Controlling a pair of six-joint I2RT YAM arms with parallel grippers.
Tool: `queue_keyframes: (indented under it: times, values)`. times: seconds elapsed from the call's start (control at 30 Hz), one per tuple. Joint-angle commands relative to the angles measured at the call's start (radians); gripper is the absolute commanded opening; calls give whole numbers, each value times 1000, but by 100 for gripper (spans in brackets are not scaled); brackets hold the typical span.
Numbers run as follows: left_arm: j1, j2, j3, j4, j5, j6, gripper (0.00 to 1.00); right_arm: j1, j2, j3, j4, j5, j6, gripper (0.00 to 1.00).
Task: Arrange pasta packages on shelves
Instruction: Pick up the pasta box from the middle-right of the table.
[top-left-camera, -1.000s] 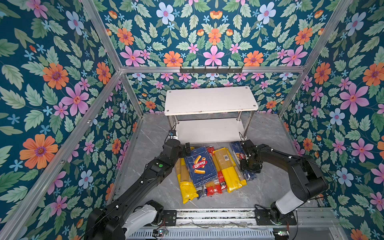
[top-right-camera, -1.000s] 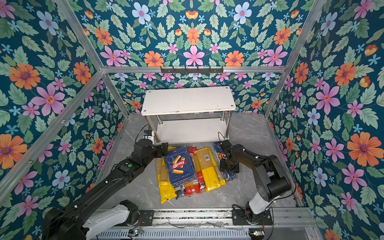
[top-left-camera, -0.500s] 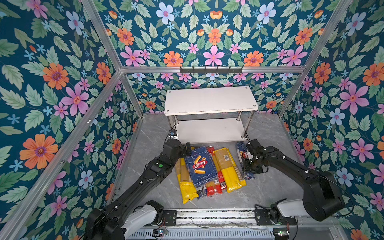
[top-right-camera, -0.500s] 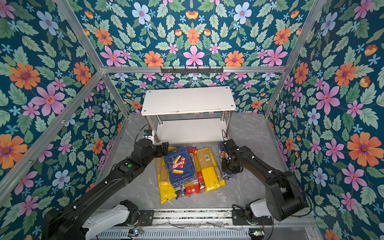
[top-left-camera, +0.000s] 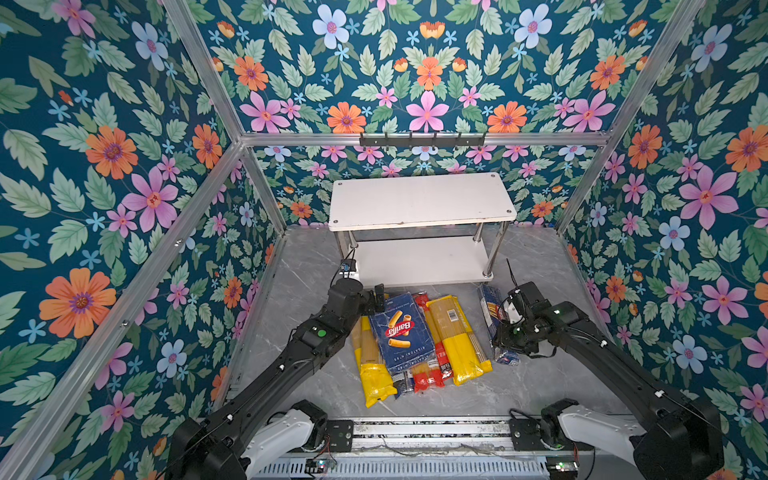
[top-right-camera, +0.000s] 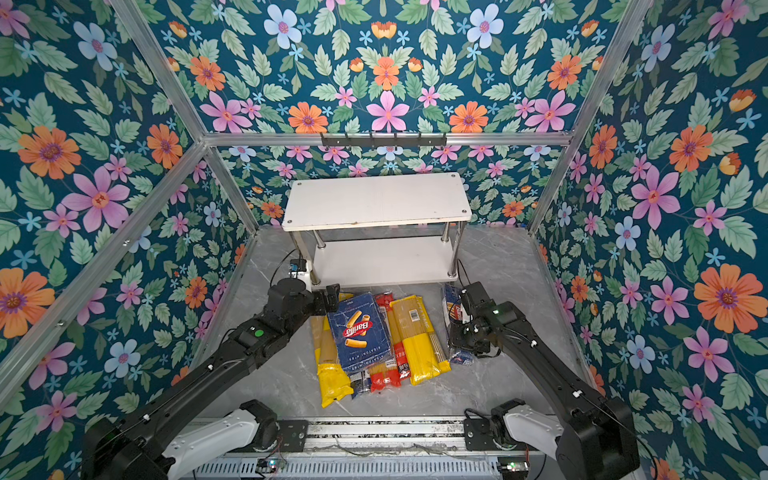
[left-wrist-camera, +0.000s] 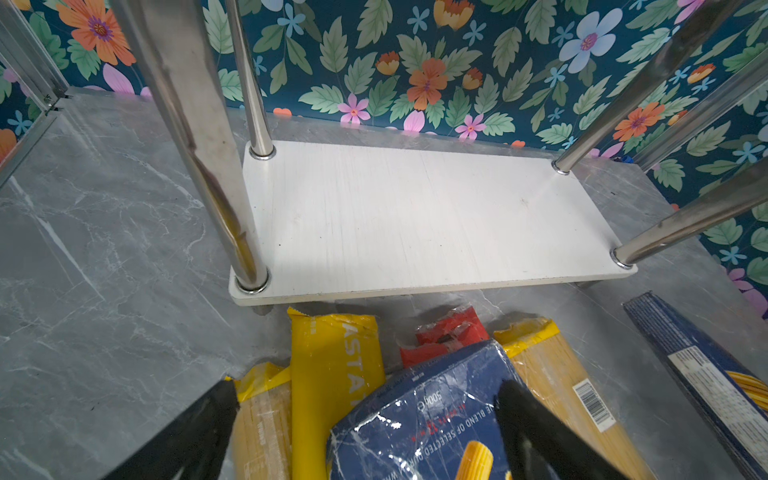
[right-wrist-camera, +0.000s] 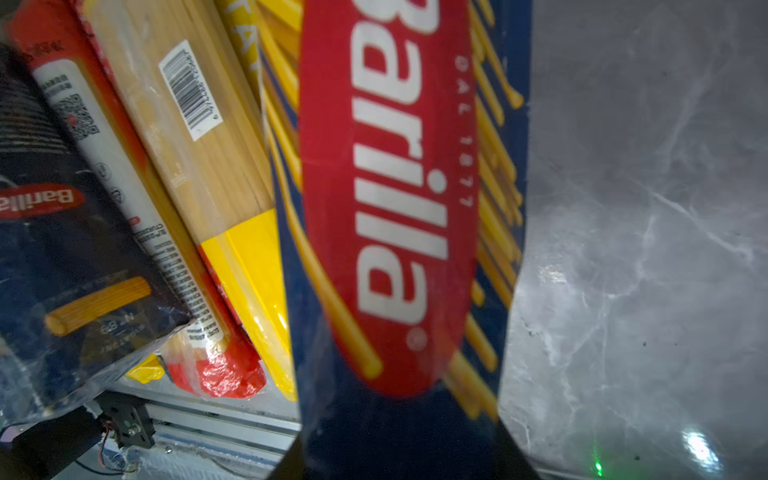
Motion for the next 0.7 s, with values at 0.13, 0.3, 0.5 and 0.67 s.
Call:
queue_keyframes:
  times: [0.13,0.3,0.5,0.67]
  values:
    - [-8,-2,24,-7,-17,0,100,1,-59,60,-12,-9,-4,38]
    - [-11,1,34,-9,-19,4,100,1,-101,128,-60,-6,-4,37]
    - [-14,6,43,-11,-19,11,100,1,-149,236,-141,8,-8,37]
    - [-14,15,51,-12,-19,18,100,1,-182,321,-204,39,-7,37]
